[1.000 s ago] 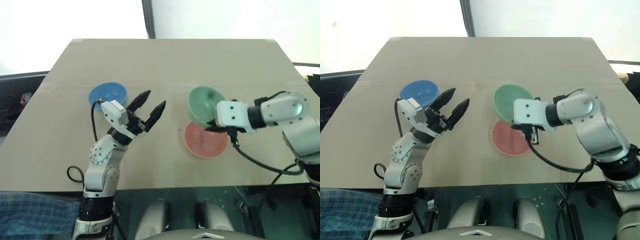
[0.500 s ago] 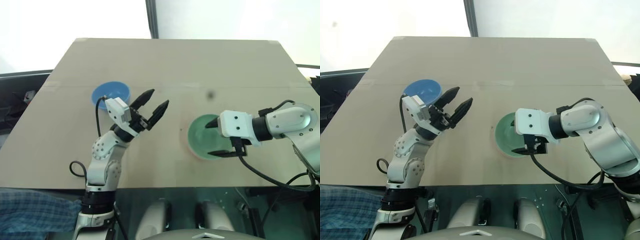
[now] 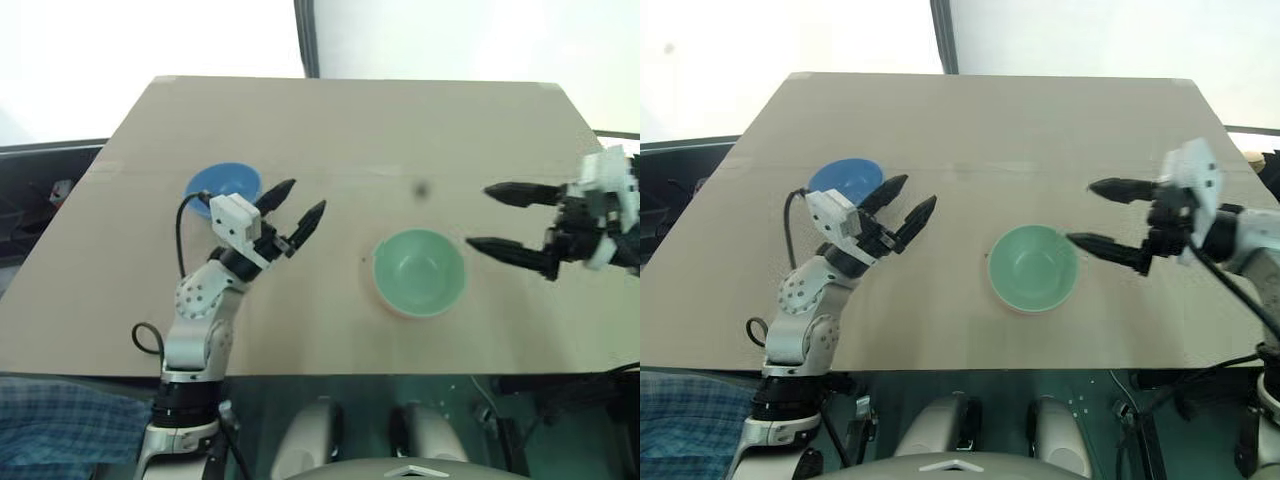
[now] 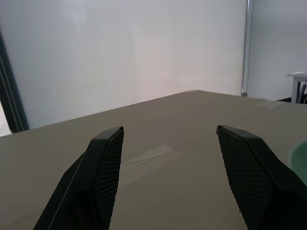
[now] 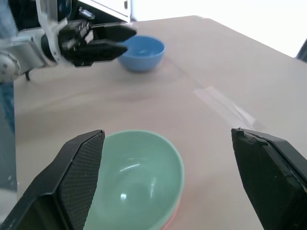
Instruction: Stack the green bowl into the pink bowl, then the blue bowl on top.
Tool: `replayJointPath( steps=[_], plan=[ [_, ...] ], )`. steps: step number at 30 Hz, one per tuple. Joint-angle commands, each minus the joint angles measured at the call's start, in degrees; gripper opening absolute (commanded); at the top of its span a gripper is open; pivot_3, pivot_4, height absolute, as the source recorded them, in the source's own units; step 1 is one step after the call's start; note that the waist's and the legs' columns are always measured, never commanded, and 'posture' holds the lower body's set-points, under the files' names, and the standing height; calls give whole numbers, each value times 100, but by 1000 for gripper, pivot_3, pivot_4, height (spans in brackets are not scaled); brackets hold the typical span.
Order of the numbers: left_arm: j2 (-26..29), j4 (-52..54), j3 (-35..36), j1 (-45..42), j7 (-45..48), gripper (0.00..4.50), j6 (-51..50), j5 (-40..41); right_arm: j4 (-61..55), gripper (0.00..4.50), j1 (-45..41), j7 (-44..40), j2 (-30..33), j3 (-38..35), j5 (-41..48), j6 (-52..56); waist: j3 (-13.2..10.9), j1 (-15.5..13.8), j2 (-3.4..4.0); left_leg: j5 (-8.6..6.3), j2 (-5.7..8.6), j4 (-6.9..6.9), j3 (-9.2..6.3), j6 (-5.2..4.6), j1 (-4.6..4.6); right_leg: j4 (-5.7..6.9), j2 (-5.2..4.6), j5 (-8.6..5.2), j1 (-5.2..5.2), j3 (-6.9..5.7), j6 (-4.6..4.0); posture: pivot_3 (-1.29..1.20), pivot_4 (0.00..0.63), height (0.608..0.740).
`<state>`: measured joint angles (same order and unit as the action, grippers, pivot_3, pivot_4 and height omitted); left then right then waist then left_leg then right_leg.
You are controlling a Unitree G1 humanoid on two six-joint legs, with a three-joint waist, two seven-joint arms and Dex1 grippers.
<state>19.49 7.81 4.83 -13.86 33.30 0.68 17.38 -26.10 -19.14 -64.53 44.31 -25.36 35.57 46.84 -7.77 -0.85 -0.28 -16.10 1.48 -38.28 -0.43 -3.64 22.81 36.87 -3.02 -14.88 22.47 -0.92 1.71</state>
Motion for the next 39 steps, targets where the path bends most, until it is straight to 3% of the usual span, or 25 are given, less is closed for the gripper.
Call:
replayJointPath(
  steps=[1,5,13,24,39],
  plan=[
    [421,-298,168,-379,-567,3290,22,-828,2,4433,-19,137,64,-523,548,-113,-1,3,-1,-5,-1,0,0,-8,-1,2,1,0,0,0,0,0,150,740],
    [922,-789,287,-806,-1213,3290,-298,-1559,53,4433,-99,364,50,-878,1214,-66,0,0,-1,-8,-5,0,-1,-15,-6,13,6,0,1,0,0,0,150,740],
    [1829,-1120,-25,-1190,-1244,3290,-476,-2606,13,4433,85,679,151,-954,1774,-234,0,-15,-1,-3,-2,2,1,-4,7,-2,-1,0,5,1,0,0,150,740],
    [1878,-982,-59,-848,-921,3290,-1454,-2595,80,4433,314,744,298,-893,1964,-513,0,-3,-1,-6,-3,3,3,-10,8,-2,-5,0,6,2,0,0,150,740],
    [1730,-1016,-66,-900,-780,3290,-1480,-2494,211,4433,438,704,625,-938,1987,-851,0,-7,-2,-6,-3,2,3,-10,8,-1,-7,0,6,2,0,0,150,740]
  ],
)
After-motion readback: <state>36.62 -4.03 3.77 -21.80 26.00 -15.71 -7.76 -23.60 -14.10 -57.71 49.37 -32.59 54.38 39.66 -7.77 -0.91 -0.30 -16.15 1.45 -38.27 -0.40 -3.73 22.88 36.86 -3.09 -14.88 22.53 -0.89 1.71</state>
